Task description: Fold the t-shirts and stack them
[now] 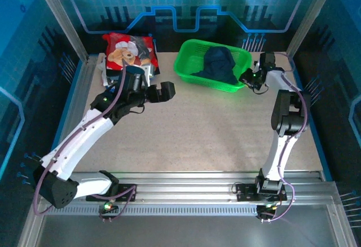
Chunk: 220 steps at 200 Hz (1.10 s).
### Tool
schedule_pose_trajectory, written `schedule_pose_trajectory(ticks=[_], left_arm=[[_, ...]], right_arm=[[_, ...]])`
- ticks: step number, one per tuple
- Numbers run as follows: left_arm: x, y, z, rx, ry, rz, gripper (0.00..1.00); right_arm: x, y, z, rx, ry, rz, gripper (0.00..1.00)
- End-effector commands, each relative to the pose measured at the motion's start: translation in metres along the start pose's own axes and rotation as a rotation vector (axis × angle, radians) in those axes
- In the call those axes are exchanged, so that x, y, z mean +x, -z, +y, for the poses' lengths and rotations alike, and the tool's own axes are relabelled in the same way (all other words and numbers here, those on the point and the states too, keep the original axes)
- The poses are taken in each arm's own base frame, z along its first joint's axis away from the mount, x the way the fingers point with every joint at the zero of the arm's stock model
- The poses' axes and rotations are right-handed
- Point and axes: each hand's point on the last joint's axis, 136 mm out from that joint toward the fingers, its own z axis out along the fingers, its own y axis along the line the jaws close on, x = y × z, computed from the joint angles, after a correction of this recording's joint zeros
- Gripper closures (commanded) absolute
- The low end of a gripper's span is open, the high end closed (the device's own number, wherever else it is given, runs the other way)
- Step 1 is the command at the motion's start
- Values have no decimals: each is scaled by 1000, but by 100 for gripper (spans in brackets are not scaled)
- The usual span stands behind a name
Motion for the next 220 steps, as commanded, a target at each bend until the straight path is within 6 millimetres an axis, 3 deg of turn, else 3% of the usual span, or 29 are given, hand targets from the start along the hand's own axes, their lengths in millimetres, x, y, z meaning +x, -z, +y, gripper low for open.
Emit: schedule_pose_trajectory(ticks=[1, 23, 47, 108, 142, 176, 220], left_arm=[[-19, -10, -19, 37, 19, -15, 1], [-30, -31, -29, 35, 8, 7, 1], [-24, -61, -37, 18, -1, 87, 1], [51, -137, -28, -102, -47, 352, 1], [86, -164, -17, -126, 10, 433, 1], [130, -190, -6, -180, 15, 538, 1], [180, -219, -2, -266, -47, 661, 1]], right_arm=[[5, 14, 4, 7, 23, -4, 84], [29, 34, 8, 13, 64, 14, 95], [71, 56, 3, 57, 78, 42, 96], [185, 108, 2, 51, 18, 75, 99], [242, 119, -11, 52, -23, 118, 100], [272, 123, -16, 40, -30, 145, 100], [274, 126, -3, 19, 7, 151, 100]])
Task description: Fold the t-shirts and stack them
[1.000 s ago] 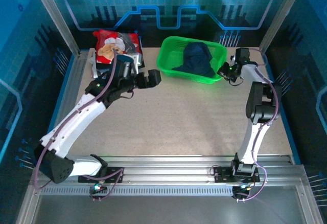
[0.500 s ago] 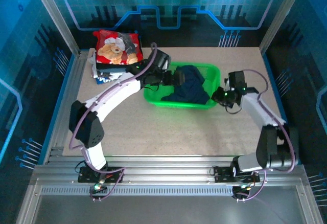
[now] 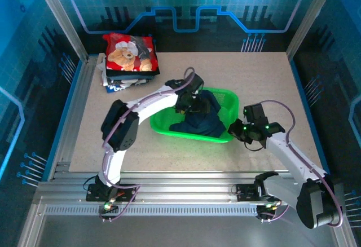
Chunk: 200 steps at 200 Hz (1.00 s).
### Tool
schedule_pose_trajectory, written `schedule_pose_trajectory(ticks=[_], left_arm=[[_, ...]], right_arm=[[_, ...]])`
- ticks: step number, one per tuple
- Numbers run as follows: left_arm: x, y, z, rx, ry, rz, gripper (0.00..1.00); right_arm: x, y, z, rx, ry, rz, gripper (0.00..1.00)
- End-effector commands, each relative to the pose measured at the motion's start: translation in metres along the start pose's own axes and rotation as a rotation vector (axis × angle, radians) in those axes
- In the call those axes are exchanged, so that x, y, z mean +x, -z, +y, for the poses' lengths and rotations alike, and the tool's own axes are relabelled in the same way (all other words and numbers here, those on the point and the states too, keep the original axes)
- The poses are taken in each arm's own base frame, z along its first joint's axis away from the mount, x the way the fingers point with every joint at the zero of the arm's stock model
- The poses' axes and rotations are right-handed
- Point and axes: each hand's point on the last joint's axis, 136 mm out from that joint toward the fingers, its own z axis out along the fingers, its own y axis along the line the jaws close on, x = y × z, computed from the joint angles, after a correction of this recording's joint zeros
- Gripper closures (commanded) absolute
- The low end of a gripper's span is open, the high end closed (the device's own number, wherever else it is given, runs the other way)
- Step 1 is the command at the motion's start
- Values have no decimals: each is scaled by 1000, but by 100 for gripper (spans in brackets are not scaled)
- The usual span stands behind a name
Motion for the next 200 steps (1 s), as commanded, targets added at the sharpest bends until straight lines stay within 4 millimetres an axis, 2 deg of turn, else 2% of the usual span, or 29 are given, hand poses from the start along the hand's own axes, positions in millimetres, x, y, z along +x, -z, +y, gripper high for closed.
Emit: schedule_pose_trajectory(ticks=[1, 19, 26, 39, 48, 56, 67, 83, 106, 129, 149, 164, 177, 189, 200], left_arm=[[21, -24, -4, -58, -16, 93, 1], [36, -41, -5, -86, -39, 153, 1], [43, -47, -7, -83, -52, 178, 9], [51, -55, -12, -59, -60, 216, 37], [53, -55, -16, -38, -58, 228, 63], [48, -48, -21, -15, -59, 222, 81], [35, -29, -33, 39, -72, 188, 100], [4, 23, -55, 127, -104, 58, 100], [-36, 133, -83, 233, -177, -192, 100], [-49, 231, -79, 261, -174, -361, 100], [-45, 295, -65, 281, -147, -477, 100], [-37, 325, -53, 283, -126, -524, 100], [-28, 330, -43, 278, -111, -520, 100], [-21, 318, -32, 248, -101, -499, 100], [-17, 296, -19, 226, -66, -460, 100]], right_arm=[[8, 3, 2, 16, 12, 25, 100], [4, 5, 7, 5, 18, 16, 100], [2, 6, 8, 0, 15, 14, 100], [-3, 5, 11, -5, 12, 12, 100], [-7, 4, 12, -4, 3, 14, 100], [-12, 4, 13, -5, -7, 10, 100], [-20, 4, 13, -5, -29, 0, 100], [-34, 3, 8, -3, -82, -18, 100], [-55, 2, -7, 23, -178, -47, 100], [-73, 3, -31, 70, -283, -85, 100], [-86, 5, -60, 112, -426, -137, 99], [-95, 9, -83, 146, -542, -189, 98], [-104, 13, -101, 172, -638, -240, 98], [-113, 17, -114, 183, -723, -292, 97], [-121, 20, -125, 199, -797, -344, 97]])
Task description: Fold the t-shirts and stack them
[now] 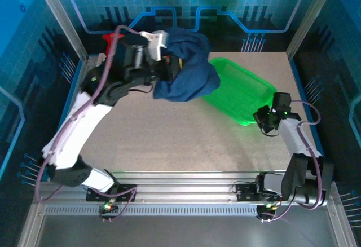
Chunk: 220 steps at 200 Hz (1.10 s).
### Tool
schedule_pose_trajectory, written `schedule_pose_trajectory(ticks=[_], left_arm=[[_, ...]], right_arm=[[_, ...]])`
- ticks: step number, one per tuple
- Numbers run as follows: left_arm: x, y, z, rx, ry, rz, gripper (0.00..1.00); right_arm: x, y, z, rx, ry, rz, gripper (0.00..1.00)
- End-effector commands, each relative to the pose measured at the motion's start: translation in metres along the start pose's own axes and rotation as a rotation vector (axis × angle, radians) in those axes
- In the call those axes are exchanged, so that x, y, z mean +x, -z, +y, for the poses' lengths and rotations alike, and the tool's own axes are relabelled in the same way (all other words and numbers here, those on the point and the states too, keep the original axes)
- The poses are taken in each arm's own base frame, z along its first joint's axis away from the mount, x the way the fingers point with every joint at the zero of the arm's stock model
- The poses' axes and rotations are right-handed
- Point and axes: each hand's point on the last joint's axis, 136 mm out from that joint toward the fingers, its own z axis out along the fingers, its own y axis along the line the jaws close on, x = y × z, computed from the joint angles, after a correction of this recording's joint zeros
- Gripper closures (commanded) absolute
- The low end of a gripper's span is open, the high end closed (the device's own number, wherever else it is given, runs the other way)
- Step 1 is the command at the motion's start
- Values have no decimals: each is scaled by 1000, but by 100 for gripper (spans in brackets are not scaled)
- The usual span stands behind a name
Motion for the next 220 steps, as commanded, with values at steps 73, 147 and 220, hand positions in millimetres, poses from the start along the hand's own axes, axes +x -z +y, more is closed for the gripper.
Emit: schedule_pose_trajectory(ticks=[73, 147, 220], left_arm=[[132, -161, 100, -107, 139, 314, 100], [149, -179, 149, -246, 222, 413, 1], [128, -65, 164, -248, 280, 266, 1]], right_arm=[[-75, -22, -39, 143, -622, -265, 95], [-92, -47, -9, 116, -649, -212, 49], [-48, 18, 47, -79, -150, -54, 0]])
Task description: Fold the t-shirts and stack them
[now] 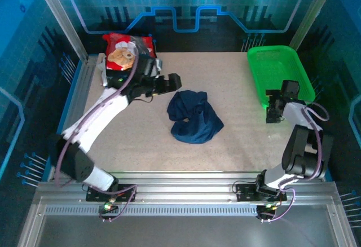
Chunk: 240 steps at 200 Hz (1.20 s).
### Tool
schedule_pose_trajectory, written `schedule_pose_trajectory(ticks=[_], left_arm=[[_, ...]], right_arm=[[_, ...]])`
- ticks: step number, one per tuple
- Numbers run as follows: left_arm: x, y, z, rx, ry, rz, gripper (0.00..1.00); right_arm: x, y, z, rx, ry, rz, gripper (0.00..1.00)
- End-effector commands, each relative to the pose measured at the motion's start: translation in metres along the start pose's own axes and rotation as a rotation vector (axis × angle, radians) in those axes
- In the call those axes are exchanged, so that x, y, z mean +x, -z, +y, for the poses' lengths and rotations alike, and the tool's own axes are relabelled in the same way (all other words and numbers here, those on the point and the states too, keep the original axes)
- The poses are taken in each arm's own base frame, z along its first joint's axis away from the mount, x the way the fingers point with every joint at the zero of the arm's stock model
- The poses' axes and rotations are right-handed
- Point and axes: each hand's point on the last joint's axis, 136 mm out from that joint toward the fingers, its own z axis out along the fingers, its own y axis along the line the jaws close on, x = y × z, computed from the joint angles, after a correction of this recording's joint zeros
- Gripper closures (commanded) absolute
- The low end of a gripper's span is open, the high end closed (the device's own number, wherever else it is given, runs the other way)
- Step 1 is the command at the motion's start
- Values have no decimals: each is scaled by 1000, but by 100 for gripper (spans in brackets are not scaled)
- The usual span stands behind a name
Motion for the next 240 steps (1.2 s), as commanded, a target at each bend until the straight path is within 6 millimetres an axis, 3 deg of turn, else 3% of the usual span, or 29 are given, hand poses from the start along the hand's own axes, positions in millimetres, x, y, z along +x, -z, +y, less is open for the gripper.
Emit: schedule_pose_trajectory(ticks=[1, 33, 56, 60, 81, 100, 114, 151, 206, 240], left_arm=[[33, 11, 21, -20, 28, 56, 1], [78, 9, 61, -54, 103, 119, 1], [104, 2, 71, 0, 133, 139, 1], [107, 0, 71, 16, 135, 141, 1], [127, -16, 73, 78, 166, 195, 2], [145, -36, 82, 75, 211, 267, 5], [154, -51, 87, 70, 241, 303, 8], [155, -78, 79, 106, 262, 313, 11], [169, -120, 79, 84, 300, 381, 17], [167, -146, 78, 65, 315, 403, 25]], right_arm=[[31, 43, 10, -74, 271, 95, 0], [91, 88, -6, -126, 612, 203, 0], [148, 107, -23, -196, 901, 324, 0], [155, 102, -38, -170, 941, 350, 0], [184, 93, -73, -105, 1102, 464, 2], [196, 74, -101, -19, 1175, 533, 8], [207, 64, -106, -32, 1186, 557, 16], [216, 34, -93, -62, 1154, 522, 36], [223, -6, -78, -17, 1145, 530, 40], [225, -28, -70, 12, 1124, 534, 47]])
